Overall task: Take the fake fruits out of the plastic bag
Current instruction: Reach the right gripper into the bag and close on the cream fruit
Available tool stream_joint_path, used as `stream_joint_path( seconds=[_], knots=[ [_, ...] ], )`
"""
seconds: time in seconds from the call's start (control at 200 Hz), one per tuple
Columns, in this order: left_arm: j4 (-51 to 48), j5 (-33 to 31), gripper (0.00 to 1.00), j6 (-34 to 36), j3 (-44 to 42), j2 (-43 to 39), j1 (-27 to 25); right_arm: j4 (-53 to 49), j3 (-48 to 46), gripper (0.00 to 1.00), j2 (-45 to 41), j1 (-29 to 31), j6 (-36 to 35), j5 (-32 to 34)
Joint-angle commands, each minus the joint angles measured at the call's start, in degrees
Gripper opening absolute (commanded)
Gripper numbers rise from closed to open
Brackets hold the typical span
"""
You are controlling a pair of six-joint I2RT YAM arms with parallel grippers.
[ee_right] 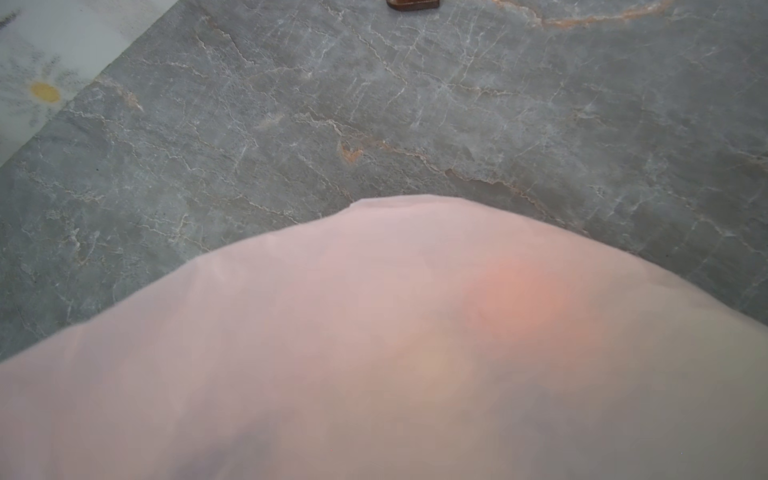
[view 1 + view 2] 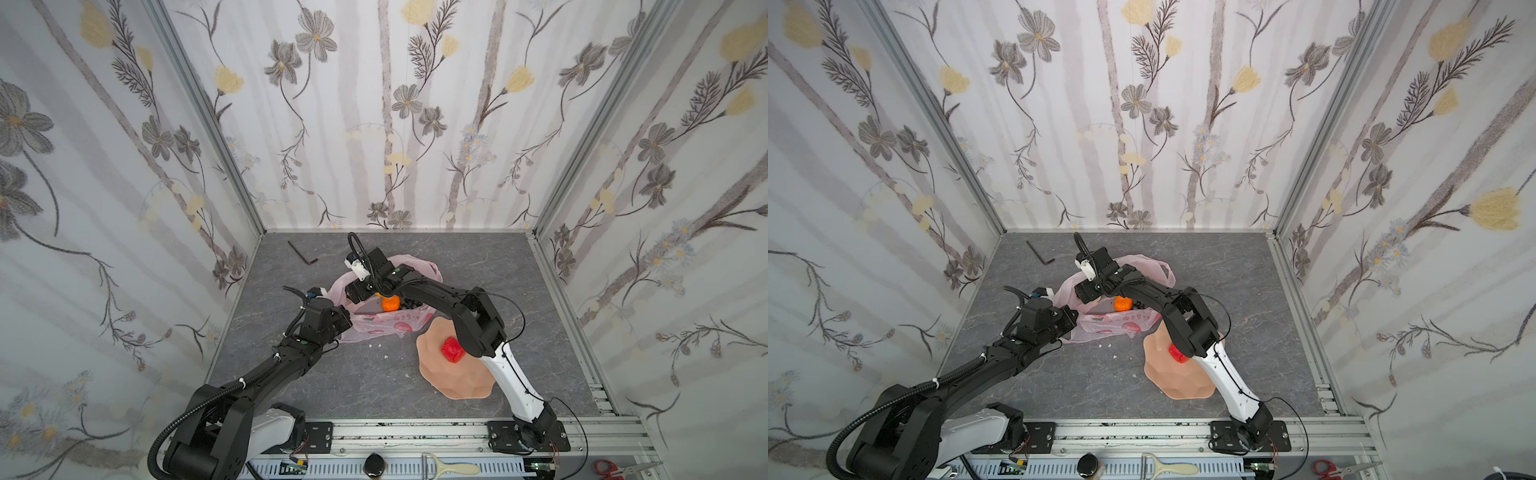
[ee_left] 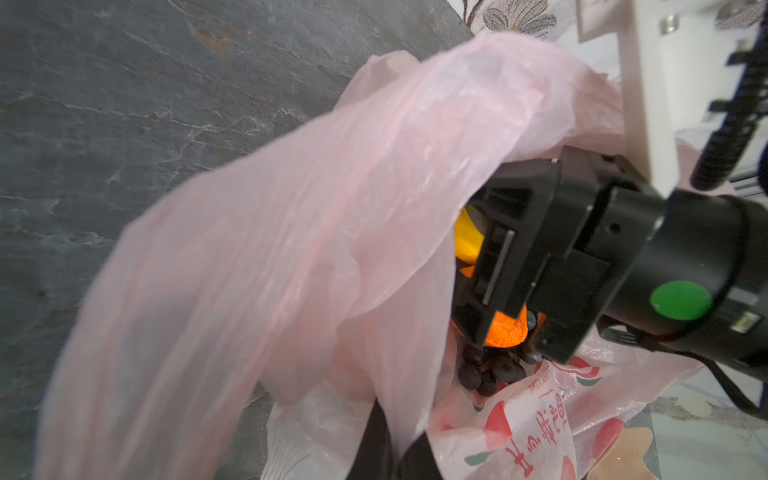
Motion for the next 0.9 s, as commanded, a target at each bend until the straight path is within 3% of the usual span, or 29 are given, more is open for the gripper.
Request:
stream_joint_path(
  seconds=[0.0, 0.37, 0.774, 0.894],
  knots=[
    [0.09, -0.32, 0.00, 0.04, -0.24, -0.25, 0.11, -2.35, 0.99, 0.80, 0.71, 0.16, -0.28, -0.68],
    [0.01, -0.65, 0.00, 0.26, -0.30, -0.18, 0.89, -5.10, -5.57, 0.69, -4.13, 1.96, -1.87, -1.65],
    [-0.17, 0.38, 0.00, 0.30, -0.58, -1.17, 1.06, -2.72, -0.58, 0.85, -0.12, 2.15, 3.36, 6.75],
    [-0.26, 0.47, 0.00, 0.31, -0.63, -1.26, 1.11, -1.60, 0.08, 0.87, 0.55, 2.05, 3.85, 4.90]
  ],
)
